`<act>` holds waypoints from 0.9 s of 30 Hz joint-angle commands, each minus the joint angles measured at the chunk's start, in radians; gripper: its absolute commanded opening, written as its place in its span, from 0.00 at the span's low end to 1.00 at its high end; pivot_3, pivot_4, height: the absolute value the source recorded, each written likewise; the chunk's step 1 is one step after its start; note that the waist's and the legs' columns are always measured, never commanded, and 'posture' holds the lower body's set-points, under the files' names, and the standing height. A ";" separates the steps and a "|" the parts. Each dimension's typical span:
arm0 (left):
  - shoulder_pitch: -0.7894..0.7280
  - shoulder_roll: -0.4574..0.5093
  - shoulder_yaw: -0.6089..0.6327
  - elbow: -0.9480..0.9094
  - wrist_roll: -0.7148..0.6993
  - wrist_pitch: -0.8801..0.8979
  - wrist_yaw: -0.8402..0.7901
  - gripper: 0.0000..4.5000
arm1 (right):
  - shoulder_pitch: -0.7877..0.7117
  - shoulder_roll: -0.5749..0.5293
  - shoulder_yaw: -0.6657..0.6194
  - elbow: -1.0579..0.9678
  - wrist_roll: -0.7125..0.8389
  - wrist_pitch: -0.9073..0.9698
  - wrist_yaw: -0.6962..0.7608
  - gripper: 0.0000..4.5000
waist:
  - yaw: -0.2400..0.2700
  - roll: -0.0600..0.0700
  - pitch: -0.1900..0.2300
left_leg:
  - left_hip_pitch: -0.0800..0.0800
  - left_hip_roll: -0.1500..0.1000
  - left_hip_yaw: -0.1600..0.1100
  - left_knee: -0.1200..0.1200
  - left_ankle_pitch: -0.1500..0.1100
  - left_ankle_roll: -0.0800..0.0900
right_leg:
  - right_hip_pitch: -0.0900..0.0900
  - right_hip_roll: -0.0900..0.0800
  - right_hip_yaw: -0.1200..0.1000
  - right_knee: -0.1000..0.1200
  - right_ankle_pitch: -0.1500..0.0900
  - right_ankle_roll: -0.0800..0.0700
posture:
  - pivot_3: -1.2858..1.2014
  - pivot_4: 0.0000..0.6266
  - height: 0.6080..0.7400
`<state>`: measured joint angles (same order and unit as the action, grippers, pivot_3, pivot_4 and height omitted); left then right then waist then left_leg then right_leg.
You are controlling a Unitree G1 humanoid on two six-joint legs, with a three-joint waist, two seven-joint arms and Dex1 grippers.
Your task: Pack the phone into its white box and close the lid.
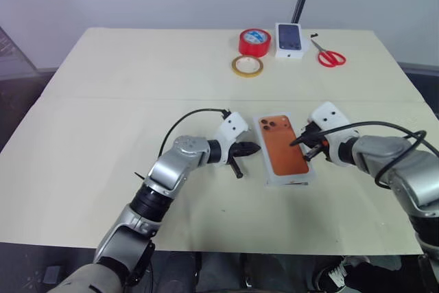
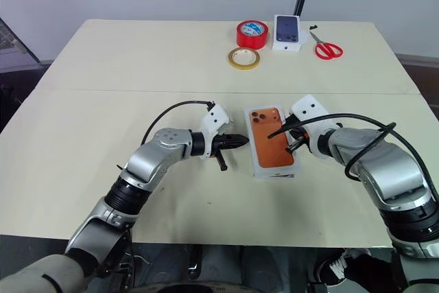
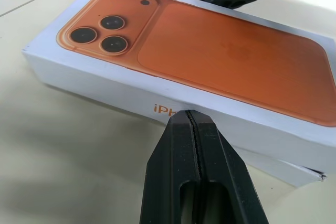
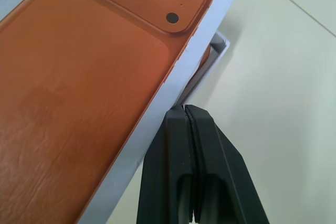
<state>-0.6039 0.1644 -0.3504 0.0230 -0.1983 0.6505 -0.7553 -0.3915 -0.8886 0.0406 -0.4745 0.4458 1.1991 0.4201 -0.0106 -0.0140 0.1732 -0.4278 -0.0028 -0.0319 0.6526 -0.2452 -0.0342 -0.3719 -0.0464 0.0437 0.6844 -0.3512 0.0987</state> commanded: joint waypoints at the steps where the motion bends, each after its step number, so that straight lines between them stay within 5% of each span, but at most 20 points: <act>1: -0.029 -0.036 -0.025 -0.042 -0.008 -0.013 -0.003 0.00 | 0.011 0.004 0.000 -0.072 0.027 0.008 0.044 0.01 | 0.000 0.000 0.000 | 0.000 0.000 0.000 0.000 0.000 0.000 | 0.000 0.000 0.000 0.000 0.000 0.000 | 0.52 0.24 0.83; 27: -0.039 -0.076 -0.018 0.012 0.029 -0.045 0.009 0.00 | 0.060 0.008 -0.016 -0.079 -0.004 0.030 0.055 0.01 | 0.001 0.000 0.000 | 0.000 0.000 0.000 0.000 0.000 0.000 | 0.000 0.000 0.000 0.000 0.000 0.000 | 0.52 0.24 0.83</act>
<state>-0.6049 0.1241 -0.3505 0.0666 -0.1605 0.6413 -0.7411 -0.3259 -0.8887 0.0167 -0.5084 0.4299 1.2457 0.4499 -0.0099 -0.0140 0.1731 -0.4276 -0.0031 -0.0319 0.6529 -0.2452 -0.0342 -0.3715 -0.0463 0.0436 0.6845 -0.3512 0.0988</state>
